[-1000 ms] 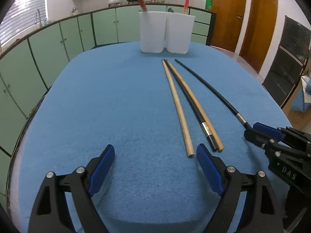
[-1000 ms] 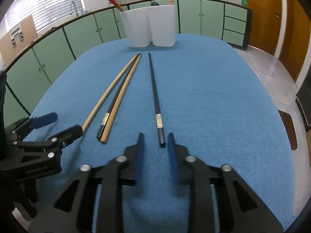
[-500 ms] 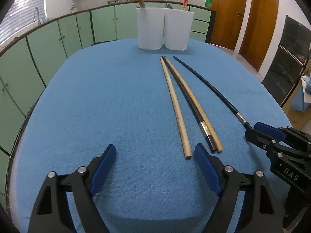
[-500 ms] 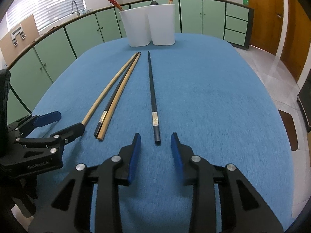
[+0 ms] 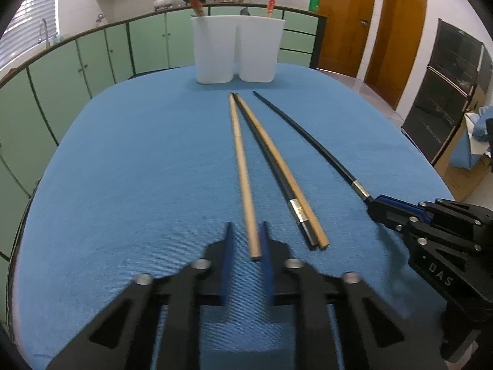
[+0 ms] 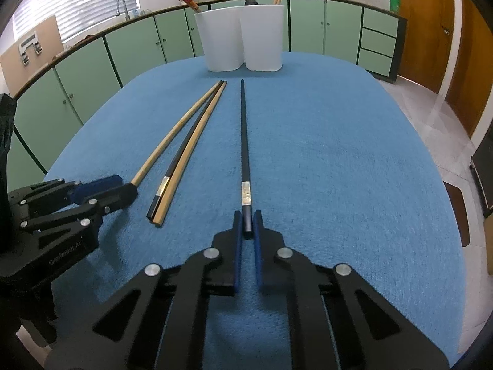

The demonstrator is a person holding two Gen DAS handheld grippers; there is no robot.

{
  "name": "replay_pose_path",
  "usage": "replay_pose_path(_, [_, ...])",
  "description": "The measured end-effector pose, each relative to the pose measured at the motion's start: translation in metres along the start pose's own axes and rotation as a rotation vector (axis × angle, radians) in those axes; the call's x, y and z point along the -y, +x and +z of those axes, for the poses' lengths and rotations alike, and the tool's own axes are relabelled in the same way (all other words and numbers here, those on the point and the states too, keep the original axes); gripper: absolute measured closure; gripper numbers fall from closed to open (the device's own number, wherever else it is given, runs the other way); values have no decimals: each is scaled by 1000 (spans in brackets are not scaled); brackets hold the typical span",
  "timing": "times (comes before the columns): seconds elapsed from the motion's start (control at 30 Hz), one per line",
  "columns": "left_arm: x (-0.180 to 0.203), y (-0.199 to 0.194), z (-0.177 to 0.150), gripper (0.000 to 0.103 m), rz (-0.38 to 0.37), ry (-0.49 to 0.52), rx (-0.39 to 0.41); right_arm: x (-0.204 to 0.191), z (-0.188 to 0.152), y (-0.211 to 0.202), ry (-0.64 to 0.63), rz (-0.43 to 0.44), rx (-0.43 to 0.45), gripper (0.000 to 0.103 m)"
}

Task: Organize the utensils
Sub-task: 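Lift both chopsticks over the white caddy and open both tools inside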

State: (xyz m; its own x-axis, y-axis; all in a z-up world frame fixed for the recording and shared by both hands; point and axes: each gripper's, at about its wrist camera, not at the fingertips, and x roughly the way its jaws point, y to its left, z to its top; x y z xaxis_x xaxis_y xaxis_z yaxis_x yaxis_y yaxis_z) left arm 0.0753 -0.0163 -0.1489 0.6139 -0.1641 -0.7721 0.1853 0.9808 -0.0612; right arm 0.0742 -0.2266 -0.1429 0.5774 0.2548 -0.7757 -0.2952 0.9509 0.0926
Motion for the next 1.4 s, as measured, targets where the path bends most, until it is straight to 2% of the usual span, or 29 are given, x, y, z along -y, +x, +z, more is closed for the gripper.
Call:
replay_pose_path(0.37, [-6, -20, 7, 96, 10, -26, 43, -2, 6, -19, -2, 3, 47, 97])
replay_pose_path(0.63, [-14, -63, 30, 96, 24, -23, 148, -1, 31, -50, -16, -3, 121, 97])
replay_pose_path(1.03, [-13, -118, 86, 96, 5, 16, 316, 4, 92, -108, -38, 26, 254, 97])
replay_pose_path(1.2, [-13, -128, 110, 96, -23, 33, 346, 6, 128, -130, -57, 46, 310, 97])
replay_pose_path(1.4, [-9, -135, 134, 97, -44, 69, 372, 8, 163, -136, -74, 75, 315, 97])
